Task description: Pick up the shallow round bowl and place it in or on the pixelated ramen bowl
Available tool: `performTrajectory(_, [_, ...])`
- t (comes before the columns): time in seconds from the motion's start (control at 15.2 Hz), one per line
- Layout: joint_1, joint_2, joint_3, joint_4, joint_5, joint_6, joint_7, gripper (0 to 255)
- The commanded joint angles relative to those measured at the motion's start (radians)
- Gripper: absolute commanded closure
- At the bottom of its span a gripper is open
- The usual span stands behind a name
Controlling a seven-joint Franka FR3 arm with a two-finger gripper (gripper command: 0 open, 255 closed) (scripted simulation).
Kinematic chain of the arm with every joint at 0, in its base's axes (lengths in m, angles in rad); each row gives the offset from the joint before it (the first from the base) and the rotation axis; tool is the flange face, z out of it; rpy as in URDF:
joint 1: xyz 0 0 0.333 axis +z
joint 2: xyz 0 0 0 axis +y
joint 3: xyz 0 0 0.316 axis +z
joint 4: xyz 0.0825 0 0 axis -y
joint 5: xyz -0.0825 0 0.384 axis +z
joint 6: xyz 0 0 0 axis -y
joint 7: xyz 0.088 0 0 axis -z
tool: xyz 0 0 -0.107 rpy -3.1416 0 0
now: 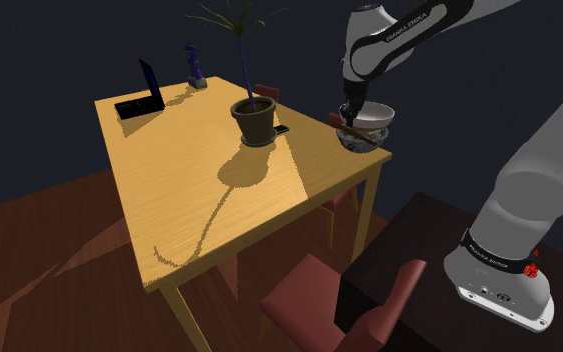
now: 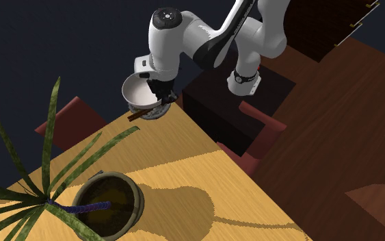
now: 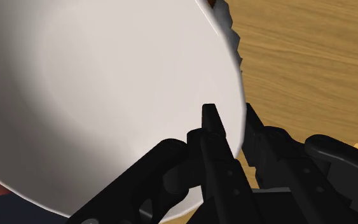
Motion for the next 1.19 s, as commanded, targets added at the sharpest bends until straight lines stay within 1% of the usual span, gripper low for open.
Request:
performTrajectory(0.0, [0.0, 0.001, 0.0, -0.001, 0.0, 0.002, 0.0, 255])
performTrajectory(0.26, [0.0, 0.001, 0.0, -0.001, 0.0, 0.002, 0.0, 255])
performTrajectory(0.33, [0.0, 0.001, 0.0, -0.001, 0.0, 0.001, 0.0, 0])
performTrajectory(0.66, [0.0, 0.001, 0.0, -0.001, 0.0, 0.002, 0.0, 0])
performTrajectory(0.92, [0.009, -0.068, 0.013, 0.059, 0.012, -0.13, -0.005, 0])
performTrajectory(1.12, [0.009, -0.068, 0.013, 0.059, 0.012, -0.13, -0.005, 0])
